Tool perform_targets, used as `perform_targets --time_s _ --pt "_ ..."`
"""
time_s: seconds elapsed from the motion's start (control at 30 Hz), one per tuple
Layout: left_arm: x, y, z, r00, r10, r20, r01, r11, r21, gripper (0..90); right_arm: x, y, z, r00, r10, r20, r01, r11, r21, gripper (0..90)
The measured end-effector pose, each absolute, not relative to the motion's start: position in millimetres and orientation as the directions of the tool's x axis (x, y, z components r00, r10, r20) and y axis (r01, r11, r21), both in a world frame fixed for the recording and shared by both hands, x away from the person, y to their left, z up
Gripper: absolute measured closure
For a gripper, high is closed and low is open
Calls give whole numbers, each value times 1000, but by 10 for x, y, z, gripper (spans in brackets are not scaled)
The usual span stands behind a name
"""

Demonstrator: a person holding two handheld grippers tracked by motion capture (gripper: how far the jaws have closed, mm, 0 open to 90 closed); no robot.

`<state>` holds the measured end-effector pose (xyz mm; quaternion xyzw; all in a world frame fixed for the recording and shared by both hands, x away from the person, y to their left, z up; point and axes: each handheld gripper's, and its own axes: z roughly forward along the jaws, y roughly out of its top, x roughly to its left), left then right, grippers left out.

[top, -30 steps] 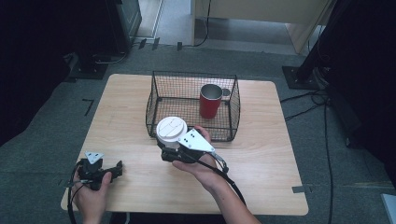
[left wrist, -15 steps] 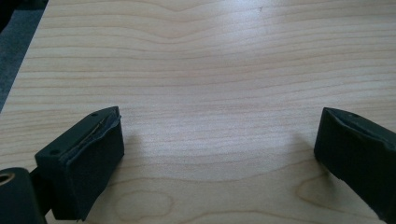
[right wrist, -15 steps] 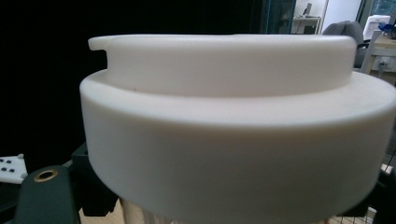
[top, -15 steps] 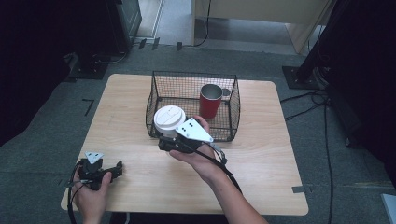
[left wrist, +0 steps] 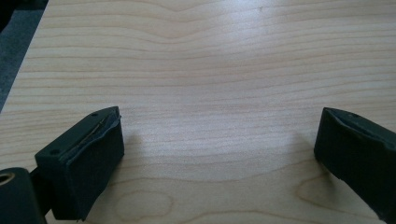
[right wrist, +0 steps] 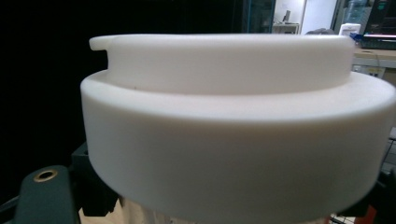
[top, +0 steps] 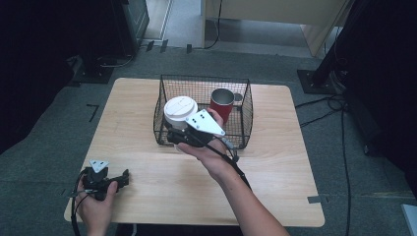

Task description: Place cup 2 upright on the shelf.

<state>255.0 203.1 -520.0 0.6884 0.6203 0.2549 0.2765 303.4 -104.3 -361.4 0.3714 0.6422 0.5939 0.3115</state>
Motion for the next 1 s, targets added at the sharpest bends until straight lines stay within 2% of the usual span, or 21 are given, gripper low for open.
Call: perform_targets --time_s 0.63,1.0 --pt "2550 2032 -5200 101 995 9 713 -79 697 20 3474 -1091 -3475 -444 893 77 104 -34 994 158" --pt "2551 2032 -5200 101 995 10 712 -79 698 20 3770 -1018 -3520 -412 909 59 101 -19 995 158"
